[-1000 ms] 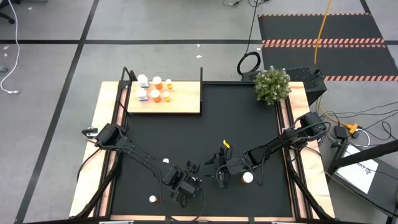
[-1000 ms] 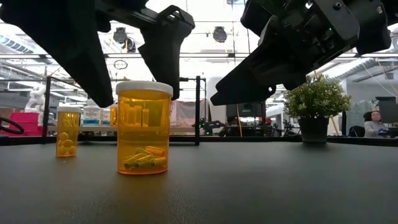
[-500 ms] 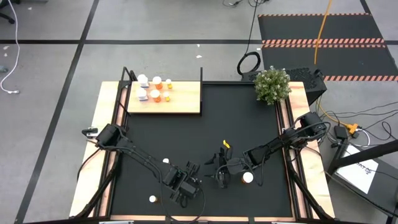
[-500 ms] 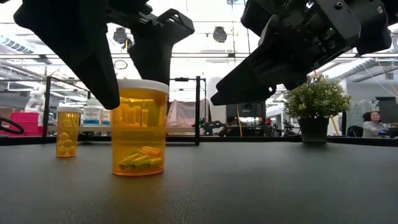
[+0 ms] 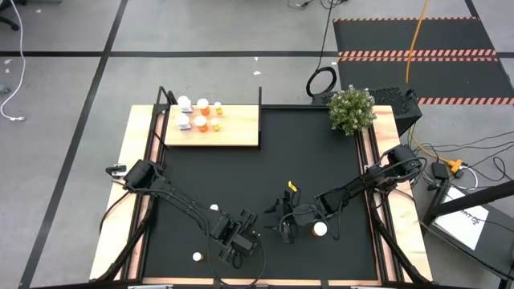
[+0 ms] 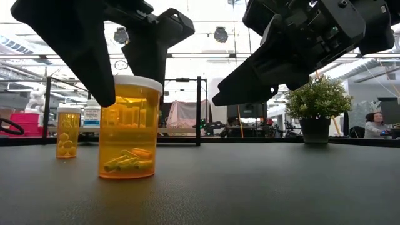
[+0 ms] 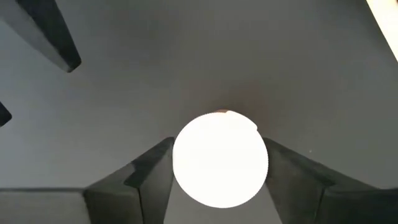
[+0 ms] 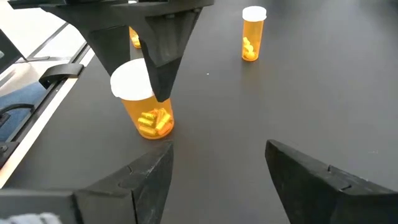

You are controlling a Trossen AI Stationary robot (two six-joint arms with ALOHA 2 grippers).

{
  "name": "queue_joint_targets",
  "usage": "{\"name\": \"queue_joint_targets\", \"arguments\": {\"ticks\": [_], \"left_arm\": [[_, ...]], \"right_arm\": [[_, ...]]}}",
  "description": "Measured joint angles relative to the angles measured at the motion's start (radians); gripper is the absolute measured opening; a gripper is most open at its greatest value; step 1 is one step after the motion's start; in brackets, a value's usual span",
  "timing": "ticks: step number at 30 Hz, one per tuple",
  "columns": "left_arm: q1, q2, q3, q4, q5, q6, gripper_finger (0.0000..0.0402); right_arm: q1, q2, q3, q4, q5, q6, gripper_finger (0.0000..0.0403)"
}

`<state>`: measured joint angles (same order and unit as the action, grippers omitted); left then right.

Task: Pick and place medicine bottles onto shelf by color
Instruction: Put the large orange pill bottle on the shelf

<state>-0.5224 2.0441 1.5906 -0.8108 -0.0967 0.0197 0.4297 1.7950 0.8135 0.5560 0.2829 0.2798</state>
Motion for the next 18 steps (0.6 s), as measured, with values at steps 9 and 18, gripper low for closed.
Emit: {"name": "queue_joint_targets", "arguments": {"ticks": [9,18], "left_arm": [[-0.002,-0.007,0.0,-0.005,0.003,0.002,0.0205],[0.001,-0.09,0.0,-0.069,0.01,0.023,0.0233]], "right_arm": [[0.0,0.0,0.0,0.0,0.0,0.0,0.0249],[0.0,0.0,0.0,-0.001,0.0,0.0,0.0249]]}}
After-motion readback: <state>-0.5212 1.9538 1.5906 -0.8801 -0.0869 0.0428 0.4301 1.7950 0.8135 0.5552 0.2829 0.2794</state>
